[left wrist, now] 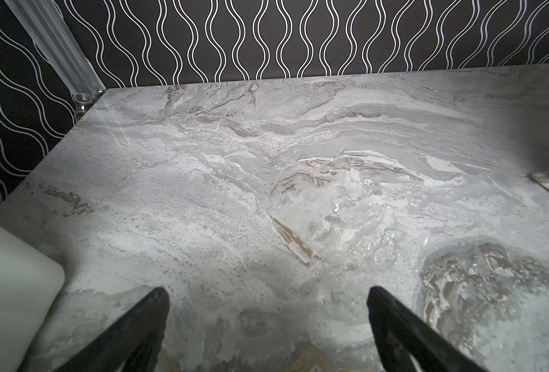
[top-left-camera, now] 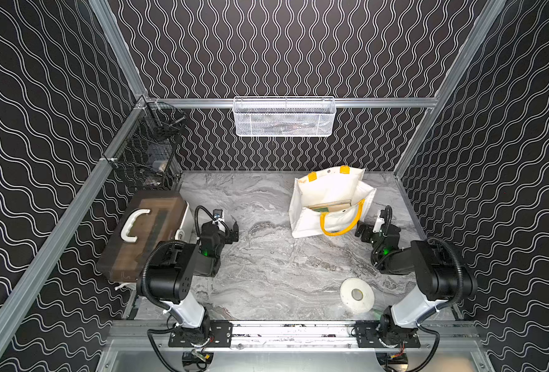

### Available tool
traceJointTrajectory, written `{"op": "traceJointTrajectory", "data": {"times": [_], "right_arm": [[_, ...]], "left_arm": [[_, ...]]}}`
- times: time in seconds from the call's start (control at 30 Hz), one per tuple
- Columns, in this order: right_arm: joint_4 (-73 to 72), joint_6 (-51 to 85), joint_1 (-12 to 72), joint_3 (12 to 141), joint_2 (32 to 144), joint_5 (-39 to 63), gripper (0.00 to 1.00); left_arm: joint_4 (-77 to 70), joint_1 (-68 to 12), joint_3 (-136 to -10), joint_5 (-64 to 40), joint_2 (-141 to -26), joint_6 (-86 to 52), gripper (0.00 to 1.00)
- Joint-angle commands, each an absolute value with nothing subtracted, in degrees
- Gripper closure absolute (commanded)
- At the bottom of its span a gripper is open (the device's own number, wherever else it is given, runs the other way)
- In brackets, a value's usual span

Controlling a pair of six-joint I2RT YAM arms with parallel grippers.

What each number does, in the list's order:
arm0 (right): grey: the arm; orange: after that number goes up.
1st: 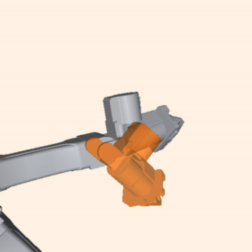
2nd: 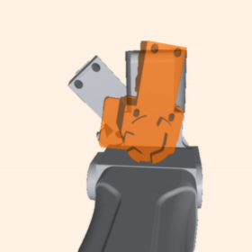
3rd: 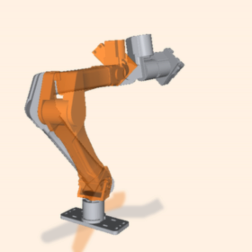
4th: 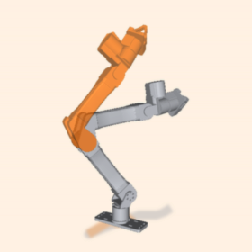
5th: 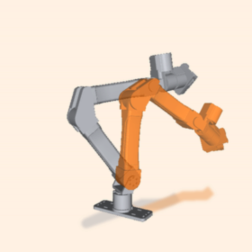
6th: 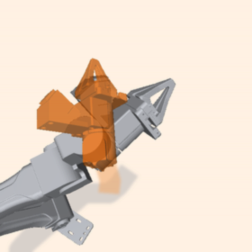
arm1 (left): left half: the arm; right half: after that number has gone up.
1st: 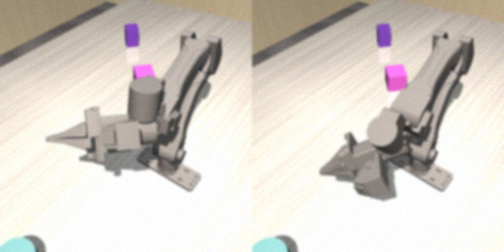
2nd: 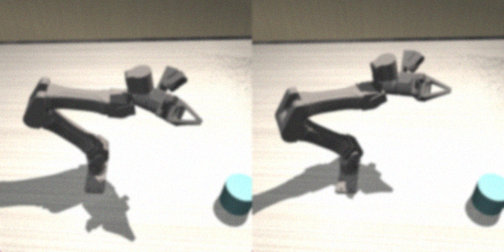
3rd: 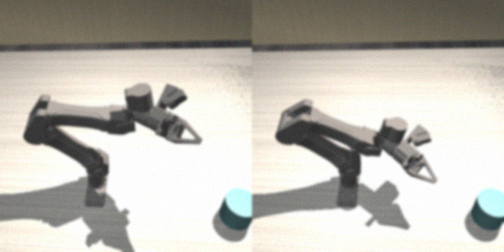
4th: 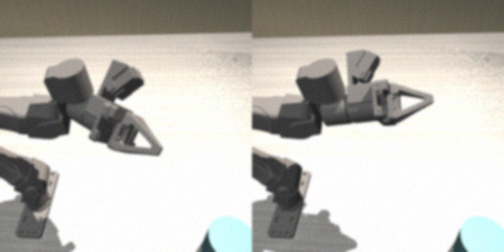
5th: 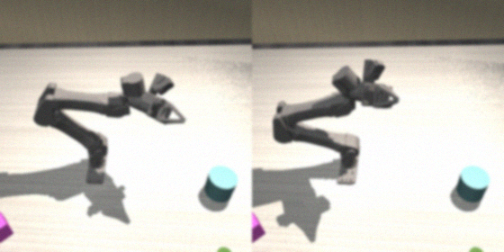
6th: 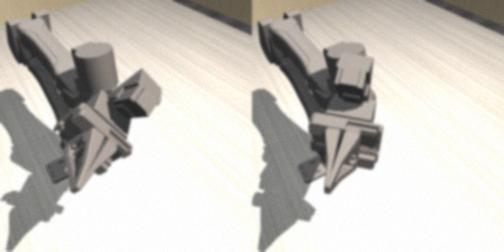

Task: Take out the folding fans from the tote bags
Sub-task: Adjust the canvas bag at the center of the board.

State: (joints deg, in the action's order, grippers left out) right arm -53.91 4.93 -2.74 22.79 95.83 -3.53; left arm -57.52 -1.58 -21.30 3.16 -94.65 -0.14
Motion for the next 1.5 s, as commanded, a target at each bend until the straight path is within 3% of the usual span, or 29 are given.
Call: {"op": "traceJointTrajectory", "data": {"times": [0.0, 0.87, 1.23, 1.47], "right_arm": [[-55.32, 4.97, -2.72, 23.03, 95.63, -3.08, 0.00], [-55.58, 4.75, -2.64, 22.92, 94.71, -3.77, 0.00], [-34.78, 13.11, -2.64, 27.91, 77.53, -18.43, 0.00], [-9.10, 27.51, -2.64, 39.64, 71.86, -26.57, 0.00]], "left_arm": [[-58.32, -1.67, -21.41, 2.64, -94.66, 0.35, 0.00], [-57.31, -0.91, -21.59, 0.16, -93.96, 0.21, 0.01], [-47.90, -0.87, -22.62, 1.08, -83.93, 0.01, 0.01], [-37.31, -2.71, -29.62, 3.07, -75.86, -7.72, 0.01]]}}
